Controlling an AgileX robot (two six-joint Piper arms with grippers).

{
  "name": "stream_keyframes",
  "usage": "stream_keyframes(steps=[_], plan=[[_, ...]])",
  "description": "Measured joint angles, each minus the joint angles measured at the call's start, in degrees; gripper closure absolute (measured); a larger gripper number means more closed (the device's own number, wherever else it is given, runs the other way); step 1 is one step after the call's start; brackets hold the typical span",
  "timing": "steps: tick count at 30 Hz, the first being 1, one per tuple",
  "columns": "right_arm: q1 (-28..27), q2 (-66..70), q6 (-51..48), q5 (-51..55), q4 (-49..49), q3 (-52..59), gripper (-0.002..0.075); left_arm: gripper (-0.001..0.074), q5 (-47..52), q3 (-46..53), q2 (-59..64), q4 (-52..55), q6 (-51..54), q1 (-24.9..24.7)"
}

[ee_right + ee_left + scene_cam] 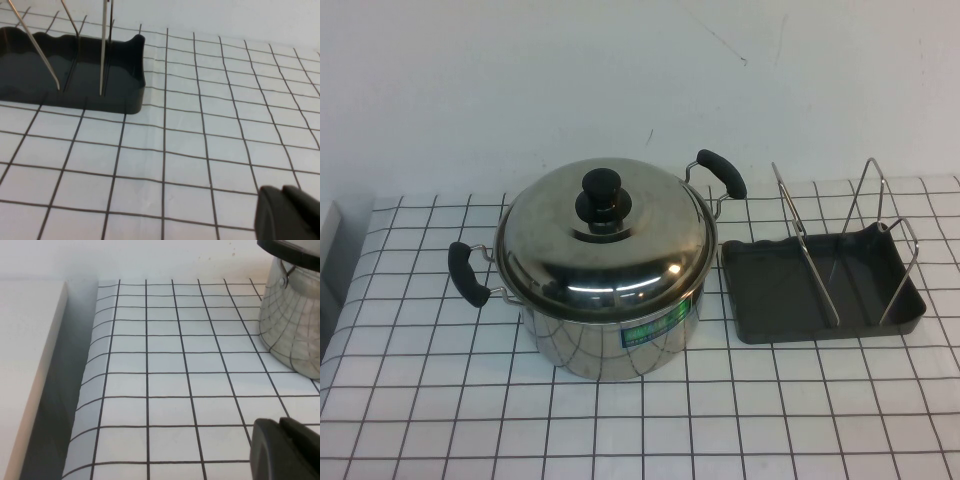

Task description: Put pot lid on rack

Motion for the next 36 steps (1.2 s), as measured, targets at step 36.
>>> stream_keyframes(steps=[36], plan=[[0.00, 0.00, 0.00, -63.62, -0.32, 0.00, 0.0728, 0.0738, -52.23, 0.58, 0.00, -2.42, -0.45, 0.00]])
